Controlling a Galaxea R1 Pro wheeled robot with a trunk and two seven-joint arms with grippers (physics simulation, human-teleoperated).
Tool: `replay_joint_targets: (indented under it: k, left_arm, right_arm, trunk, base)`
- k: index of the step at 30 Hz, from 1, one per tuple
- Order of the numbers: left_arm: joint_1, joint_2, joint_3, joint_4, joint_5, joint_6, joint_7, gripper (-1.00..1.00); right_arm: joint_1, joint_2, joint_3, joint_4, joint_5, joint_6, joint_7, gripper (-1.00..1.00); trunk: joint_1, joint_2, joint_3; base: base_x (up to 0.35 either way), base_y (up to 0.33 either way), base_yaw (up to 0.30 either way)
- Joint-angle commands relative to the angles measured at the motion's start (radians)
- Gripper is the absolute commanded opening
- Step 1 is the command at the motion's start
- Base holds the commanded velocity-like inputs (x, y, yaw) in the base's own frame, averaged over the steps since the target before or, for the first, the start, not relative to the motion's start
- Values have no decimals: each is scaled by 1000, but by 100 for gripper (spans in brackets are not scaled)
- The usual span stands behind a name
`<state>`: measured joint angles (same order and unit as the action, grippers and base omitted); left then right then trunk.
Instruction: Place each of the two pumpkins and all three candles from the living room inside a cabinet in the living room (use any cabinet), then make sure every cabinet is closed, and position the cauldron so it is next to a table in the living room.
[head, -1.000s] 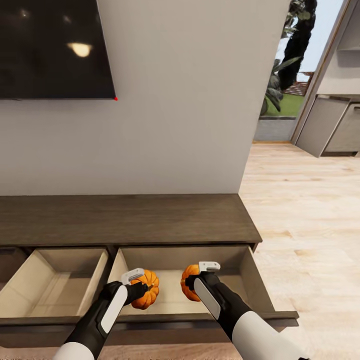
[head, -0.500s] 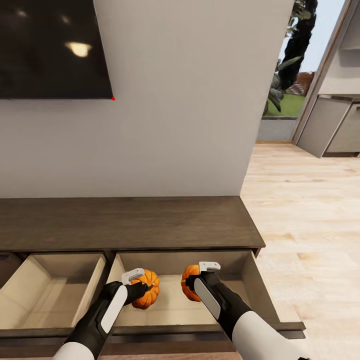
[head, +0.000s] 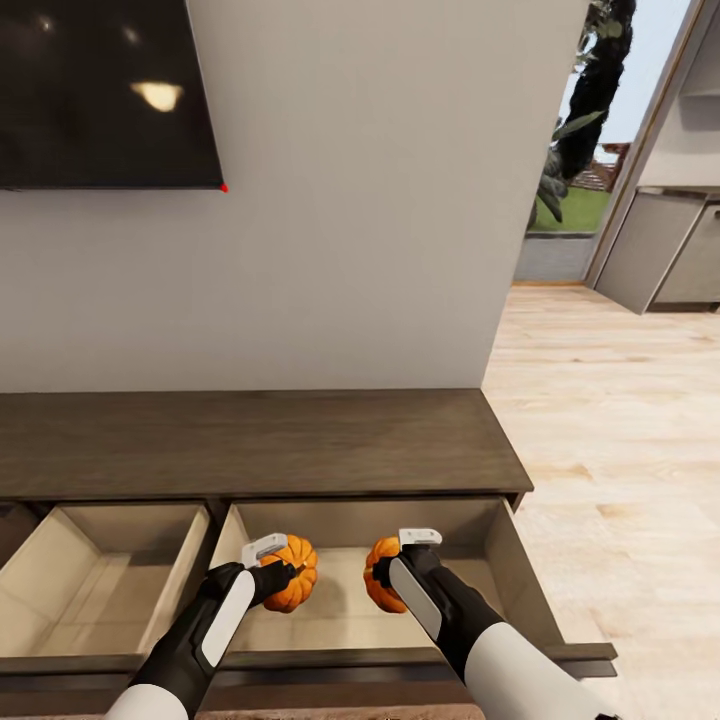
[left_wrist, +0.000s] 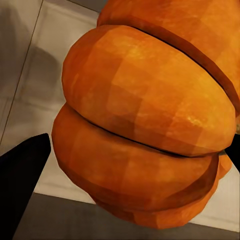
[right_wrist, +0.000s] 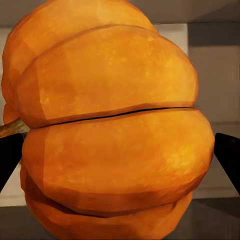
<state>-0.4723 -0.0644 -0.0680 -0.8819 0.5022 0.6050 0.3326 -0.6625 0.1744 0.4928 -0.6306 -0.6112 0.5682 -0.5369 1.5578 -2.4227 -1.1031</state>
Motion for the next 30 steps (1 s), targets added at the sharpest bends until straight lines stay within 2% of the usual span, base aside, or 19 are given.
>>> replay_joint_targets:
  k: [1, 9, 17, 18, 23, 24, 30]
  left_arm:
    - [0, 0, 0, 0, 0, 0, 1, -100]
    - [0, -1, 0, 0, -1, -1, 4, -100]
    - [0, -1, 1, 0, 1, -1, 2, -100]
    - [0, -1, 1, 0, 1, -1, 2, -100]
    - [0, 0, 1, 0, 1, -1, 0, -100]
    - [0, 0, 1, 0, 1, -1, -1, 100]
    - [0, 0, 2, -3, 1, -2, 1, 100]
  right_arm:
    - [0, 0, 0, 0, 1, -1, 0, -100]
    - [0, 0, -2, 0, 1, -6, 0, -100]
    - [0, 0, -2, 0, 1, -8, 0, -100]
    - [0, 0, -1, 0, 1, -8, 0, 100]
    - [0, 0, -1, 0, 1, -8, 0, 100]
    - [0, 0, -2, 0, 1, -7, 0, 100]
    - [0, 0, -2, -1, 1, -7, 0, 100]
  trunk:
    - [4, -7, -3]
    - [35, -63, -28]
    - [35, -63, -28]
    - [35, -63, -28]
    - [35, -63, -28]
    - [35, -63, -28]
    - [35, -63, -28]
  base:
    - [0, 0, 0]
    - [0, 0, 0]
    - [0, 0, 0]
    - [0, 0, 0]
    - [0, 0, 0]
    - [0, 0, 0]
    - [0, 0, 0]
